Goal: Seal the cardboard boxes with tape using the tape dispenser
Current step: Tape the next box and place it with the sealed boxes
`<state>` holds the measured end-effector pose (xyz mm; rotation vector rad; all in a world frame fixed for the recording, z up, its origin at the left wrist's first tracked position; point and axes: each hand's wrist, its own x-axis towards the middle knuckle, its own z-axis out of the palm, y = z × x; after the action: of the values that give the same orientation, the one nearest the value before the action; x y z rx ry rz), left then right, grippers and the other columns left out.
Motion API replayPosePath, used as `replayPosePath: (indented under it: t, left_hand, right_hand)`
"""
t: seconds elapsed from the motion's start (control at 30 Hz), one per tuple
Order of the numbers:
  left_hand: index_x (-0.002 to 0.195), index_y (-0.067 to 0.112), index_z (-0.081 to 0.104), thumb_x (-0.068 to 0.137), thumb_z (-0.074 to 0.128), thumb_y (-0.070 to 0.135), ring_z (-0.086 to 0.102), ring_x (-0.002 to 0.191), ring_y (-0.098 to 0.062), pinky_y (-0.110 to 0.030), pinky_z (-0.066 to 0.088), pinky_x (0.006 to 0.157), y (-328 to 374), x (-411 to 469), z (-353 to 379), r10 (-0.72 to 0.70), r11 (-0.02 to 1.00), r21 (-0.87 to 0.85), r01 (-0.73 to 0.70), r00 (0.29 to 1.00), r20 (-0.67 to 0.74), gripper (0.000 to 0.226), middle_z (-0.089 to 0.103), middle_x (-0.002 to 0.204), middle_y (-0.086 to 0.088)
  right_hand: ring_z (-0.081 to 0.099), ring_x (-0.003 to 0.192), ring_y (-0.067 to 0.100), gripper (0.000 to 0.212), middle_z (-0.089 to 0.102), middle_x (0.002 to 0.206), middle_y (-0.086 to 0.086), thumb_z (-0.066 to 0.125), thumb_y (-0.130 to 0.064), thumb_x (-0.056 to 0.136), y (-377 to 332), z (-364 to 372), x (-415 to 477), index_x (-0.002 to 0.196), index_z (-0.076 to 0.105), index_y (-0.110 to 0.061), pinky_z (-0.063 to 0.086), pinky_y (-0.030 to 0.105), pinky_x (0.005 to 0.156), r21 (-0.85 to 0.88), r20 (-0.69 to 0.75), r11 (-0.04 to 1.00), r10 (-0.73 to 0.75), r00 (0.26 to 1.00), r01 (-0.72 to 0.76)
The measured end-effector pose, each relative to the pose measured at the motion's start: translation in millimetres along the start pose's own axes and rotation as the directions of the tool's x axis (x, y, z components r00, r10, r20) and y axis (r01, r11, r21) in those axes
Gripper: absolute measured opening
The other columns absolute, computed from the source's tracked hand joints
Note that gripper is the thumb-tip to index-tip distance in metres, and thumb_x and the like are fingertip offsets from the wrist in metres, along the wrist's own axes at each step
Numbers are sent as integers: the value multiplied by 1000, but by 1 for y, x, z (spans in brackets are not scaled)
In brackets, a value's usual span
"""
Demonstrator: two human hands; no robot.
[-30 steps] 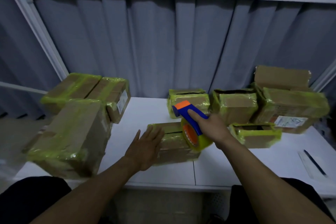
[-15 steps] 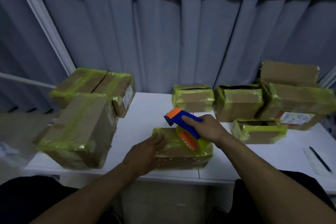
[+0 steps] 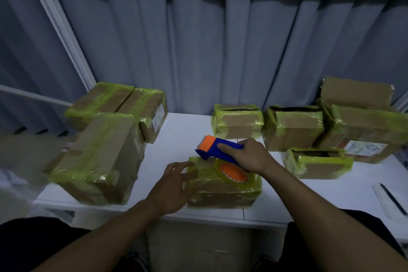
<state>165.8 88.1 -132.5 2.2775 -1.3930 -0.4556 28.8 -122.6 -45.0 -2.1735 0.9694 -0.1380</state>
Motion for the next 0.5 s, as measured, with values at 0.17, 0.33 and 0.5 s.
replayPosePath:
  t: [0.17,0.33,0.5]
  left_hand:
    - [123,25,67,94,66,35,56,117,-3,-32,49,103,-1,14,-3,-163,895,-426,133,986,-34,31,56,135,14]
    - [122,25,70,99,59,32,62,104,3,-23,48,94,19,17,-34,-283,768,-619,161,954,-102,27,66,120,16]
    - [113,29,71,100,52,40,72,89,-12,-28,54,75,56,8,-73,-367,547,-830,109,922,-120,26,76,101,12]
  right_hand:
    - [59,49,7,58,63,57,-4,68,-72,81,-1,-5,-1,64,61,-17,40,20,52,51,21,998,-35,999,34]
    - [55,46,8,54,58,51,-5,67,-67,86,-1,-18,-7,59,57,-20,40,23,56,192,37,973,-135,990,125]
    - [65,56,14,52,66,61,0,67,-66,81,2,-21,-13,69,65,-15,46,26,60,256,61,942,-240,969,217]
